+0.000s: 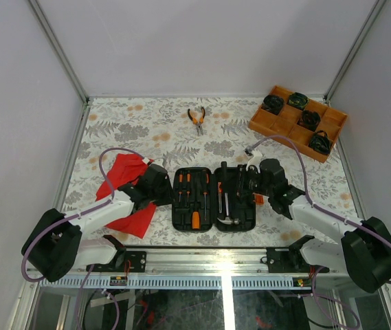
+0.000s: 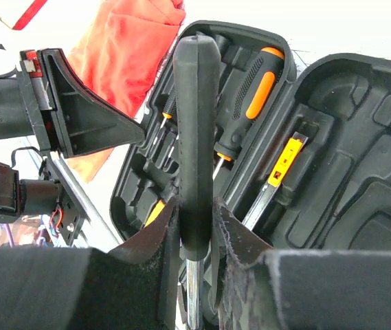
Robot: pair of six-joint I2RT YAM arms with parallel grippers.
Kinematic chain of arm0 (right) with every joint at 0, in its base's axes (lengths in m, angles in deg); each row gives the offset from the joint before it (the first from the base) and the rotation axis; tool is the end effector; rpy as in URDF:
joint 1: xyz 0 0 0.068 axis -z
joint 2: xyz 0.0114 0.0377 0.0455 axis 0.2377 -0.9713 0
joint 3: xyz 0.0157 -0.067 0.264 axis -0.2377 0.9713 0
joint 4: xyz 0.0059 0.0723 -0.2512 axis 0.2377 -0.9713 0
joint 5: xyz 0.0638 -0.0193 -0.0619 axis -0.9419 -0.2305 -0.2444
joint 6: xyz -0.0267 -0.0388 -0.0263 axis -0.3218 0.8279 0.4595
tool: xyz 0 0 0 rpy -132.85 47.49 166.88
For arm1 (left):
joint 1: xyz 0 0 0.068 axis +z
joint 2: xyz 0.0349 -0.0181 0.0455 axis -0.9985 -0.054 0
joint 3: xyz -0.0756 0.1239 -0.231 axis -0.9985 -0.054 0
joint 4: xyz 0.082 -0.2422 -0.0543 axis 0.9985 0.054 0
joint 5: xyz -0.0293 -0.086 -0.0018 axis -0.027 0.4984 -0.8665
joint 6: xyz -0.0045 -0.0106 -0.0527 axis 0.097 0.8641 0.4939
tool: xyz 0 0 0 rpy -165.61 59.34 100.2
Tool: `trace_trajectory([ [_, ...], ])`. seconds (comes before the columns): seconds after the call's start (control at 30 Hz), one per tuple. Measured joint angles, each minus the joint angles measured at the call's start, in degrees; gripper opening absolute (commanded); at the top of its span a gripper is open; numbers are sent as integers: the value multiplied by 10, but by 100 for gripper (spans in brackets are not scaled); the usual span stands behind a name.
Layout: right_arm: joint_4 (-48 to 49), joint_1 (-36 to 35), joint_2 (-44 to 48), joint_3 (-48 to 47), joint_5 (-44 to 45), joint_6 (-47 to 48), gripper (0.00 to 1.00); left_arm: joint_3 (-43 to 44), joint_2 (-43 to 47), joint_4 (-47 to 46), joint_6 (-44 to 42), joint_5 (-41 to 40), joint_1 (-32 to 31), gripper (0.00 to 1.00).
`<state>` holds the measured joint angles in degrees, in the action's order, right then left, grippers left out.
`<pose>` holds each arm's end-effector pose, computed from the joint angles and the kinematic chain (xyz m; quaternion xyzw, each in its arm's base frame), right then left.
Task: Sort the tools into containers
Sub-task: Place the hammer in the storage box.
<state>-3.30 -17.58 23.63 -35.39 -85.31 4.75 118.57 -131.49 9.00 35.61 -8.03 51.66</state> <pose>0.1983 0.1375 0.2087 -0.0887 0.8061 0.4482 0.3760 0.1855 -0.1312 0.1681 -0.0325 0.9446 -0.1993 0.2589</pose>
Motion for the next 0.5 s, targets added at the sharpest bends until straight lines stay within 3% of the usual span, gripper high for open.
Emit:
trace_trajectory([
  [0.3, -18, 1, 14, 30, 23, 12, 1, 0, 0, 0, 0, 1, 0, 3],
  [0.5, -2, 5, 5, 45, 34, 15, 11, 0, 0, -1, 0, 4, 0, 3],
])
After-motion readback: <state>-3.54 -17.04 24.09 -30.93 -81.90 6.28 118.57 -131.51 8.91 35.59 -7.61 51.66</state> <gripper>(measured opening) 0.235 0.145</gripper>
